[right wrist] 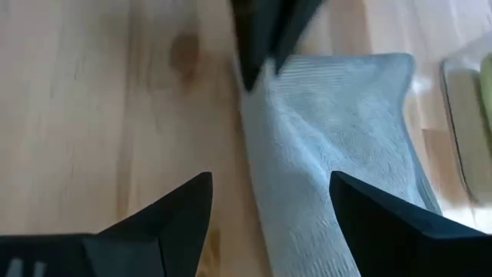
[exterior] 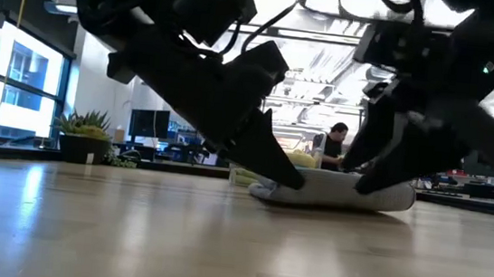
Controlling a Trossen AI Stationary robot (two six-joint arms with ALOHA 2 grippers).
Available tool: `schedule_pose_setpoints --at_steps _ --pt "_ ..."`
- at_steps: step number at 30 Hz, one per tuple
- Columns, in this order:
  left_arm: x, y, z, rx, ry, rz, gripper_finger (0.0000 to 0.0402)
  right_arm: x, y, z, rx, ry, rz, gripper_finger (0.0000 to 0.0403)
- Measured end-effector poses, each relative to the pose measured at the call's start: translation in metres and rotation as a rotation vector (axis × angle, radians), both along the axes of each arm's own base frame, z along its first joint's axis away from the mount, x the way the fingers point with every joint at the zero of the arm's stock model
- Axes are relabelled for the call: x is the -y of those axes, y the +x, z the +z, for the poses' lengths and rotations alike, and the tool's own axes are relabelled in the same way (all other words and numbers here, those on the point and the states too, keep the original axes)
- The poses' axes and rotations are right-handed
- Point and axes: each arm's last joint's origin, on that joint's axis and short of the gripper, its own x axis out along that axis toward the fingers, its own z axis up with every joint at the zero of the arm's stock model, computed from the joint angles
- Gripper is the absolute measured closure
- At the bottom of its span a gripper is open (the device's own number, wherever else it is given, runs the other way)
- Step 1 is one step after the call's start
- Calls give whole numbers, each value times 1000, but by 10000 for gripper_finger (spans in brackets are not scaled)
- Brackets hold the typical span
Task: Fold microfiber towels
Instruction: Stack the gray microfiber cloth on top of the yellow microfiber cloth in the transparent bin
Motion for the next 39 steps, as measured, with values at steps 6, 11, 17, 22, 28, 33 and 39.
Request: schedule_pose_setpoints --at_steps 6,11,17,22,28,33,39 --pt "-2 2 2 27 -39 -12 401 -15 23 -12 -137 -216 5 146" --pt "-1 3 5 55 -63 -28 401 -18 33 -24 -219 -360 0 158" --pt "0 3 5 53 -86 -50 401 -16 36 -30 -239 -378 -6 235" --pt "0 3 5 57 -108 -24 387 -13 36 -30 -250 -368 -8 345" --pt "-1 -10 35 62 -92 -71 322 -13 36 -30 -265 -360 11 386" --pt "-8 -48 56 80 -115 -44 263 -11 35 -14 -257 -275 25 398" --pt "-16 -105 57 183 -175 20 233 4 33 32 -187 -86 31 400"
